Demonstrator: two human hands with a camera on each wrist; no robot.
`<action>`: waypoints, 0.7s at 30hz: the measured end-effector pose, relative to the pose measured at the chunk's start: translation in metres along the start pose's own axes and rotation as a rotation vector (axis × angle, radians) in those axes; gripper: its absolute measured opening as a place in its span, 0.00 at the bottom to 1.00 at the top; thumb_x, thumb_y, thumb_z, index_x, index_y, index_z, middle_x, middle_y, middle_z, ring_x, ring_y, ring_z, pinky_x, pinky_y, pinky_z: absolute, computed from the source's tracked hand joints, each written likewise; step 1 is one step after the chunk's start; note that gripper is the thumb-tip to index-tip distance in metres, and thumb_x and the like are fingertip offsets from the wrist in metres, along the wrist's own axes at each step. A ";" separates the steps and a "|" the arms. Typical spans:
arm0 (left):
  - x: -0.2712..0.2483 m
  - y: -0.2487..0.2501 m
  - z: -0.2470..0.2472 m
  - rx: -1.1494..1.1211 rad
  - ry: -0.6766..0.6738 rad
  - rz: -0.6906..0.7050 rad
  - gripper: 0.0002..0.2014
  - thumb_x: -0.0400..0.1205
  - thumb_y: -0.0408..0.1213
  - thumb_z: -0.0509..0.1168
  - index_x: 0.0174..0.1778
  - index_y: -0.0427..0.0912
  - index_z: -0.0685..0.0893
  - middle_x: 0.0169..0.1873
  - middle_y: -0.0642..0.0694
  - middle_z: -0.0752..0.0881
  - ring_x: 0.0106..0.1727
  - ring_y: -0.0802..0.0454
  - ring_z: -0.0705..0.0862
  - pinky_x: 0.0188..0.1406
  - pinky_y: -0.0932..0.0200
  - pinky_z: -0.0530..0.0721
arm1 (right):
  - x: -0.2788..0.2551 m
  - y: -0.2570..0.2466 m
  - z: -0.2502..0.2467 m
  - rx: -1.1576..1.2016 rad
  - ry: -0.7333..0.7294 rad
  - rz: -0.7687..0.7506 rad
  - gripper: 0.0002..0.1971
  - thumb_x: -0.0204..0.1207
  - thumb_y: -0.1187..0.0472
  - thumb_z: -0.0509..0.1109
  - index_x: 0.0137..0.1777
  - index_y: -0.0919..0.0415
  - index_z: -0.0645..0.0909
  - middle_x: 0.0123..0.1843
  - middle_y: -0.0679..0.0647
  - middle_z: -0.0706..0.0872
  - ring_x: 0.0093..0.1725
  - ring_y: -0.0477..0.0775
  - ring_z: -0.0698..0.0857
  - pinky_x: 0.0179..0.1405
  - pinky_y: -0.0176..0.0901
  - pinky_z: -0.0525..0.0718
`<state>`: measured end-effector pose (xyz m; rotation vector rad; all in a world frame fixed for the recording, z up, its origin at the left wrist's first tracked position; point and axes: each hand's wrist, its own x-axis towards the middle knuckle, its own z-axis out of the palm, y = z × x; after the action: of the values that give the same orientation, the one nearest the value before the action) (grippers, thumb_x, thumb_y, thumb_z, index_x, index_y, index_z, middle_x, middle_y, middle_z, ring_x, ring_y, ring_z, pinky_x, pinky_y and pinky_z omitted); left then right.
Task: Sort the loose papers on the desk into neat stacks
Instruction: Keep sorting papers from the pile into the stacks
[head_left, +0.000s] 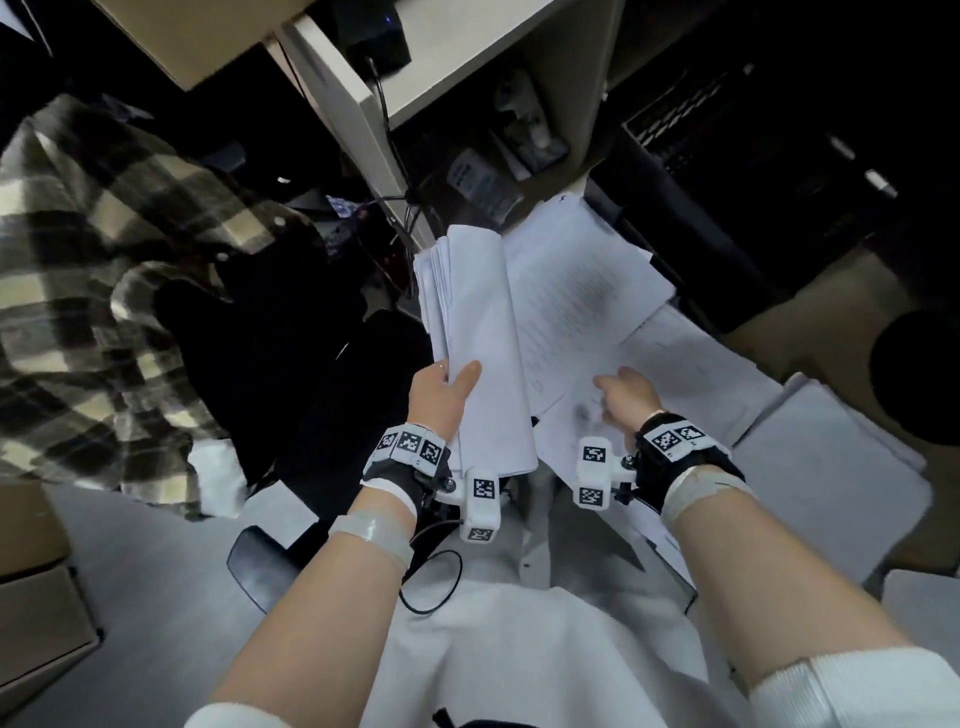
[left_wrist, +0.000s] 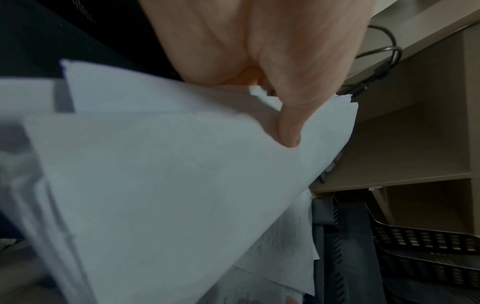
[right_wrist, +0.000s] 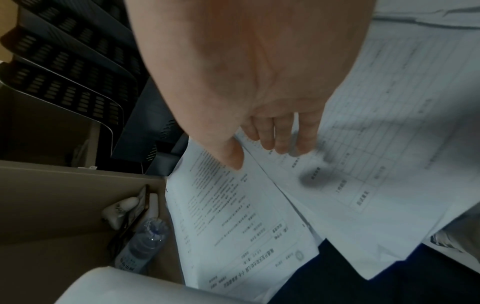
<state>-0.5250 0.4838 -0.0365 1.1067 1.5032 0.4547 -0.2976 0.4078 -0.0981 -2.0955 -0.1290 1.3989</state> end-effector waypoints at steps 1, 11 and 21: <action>0.000 -0.002 0.001 0.005 0.011 -0.008 0.09 0.85 0.38 0.69 0.52 0.34 0.88 0.49 0.40 0.92 0.52 0.45 0.91 0.58 0.46 0.89 | 0.003 -0.001 0.001 -0.020 -0.011 -0.005 0.39 0.74 0.57 0.71 0.84 0.66 0.61 0.66 0.61 0.77 0.60 0.59 0.77 0.70 0.57 0.78; 0.006 0.007 0.018 0.031 0.062 -0.053 0.08 0.85 0.38 0.69 0.52 0.37 0.88 0.46 0.46 0.92 0.49 0.50 0.91 0.52 0.55 0.89 | 0.042 -0.044 0.005 -0.133 -0.085 -0.126 0.27 0.77 0.72 0.67 0.76 0.70 0.68 0.77 0.60 0.74 0.75 0.58 0.75 0.75 0.51 0.73; 0.012 0.024 0.051 0.038 0.057 -0.048 0.35 0.67 0.63 0.79 0.44 0.29 0.86 0.40 0.36 0.90 0.40 0.47 0.88 0.50 0.35 0.88 | -0.027 -0.062 -0.019 0.128 -0.361 -0.196 0.23 0.73 0.57 0.80 0.67 0.53 0.81 0.61 0.48 0.88 0.59 0.47 0.88 0.58 0.47 0.86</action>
<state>-0.4680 0.4909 -0.0376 1.0926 1.5906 0.4287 -0.2782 0.4393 -0.0385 -1.6625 -0.3698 1.6035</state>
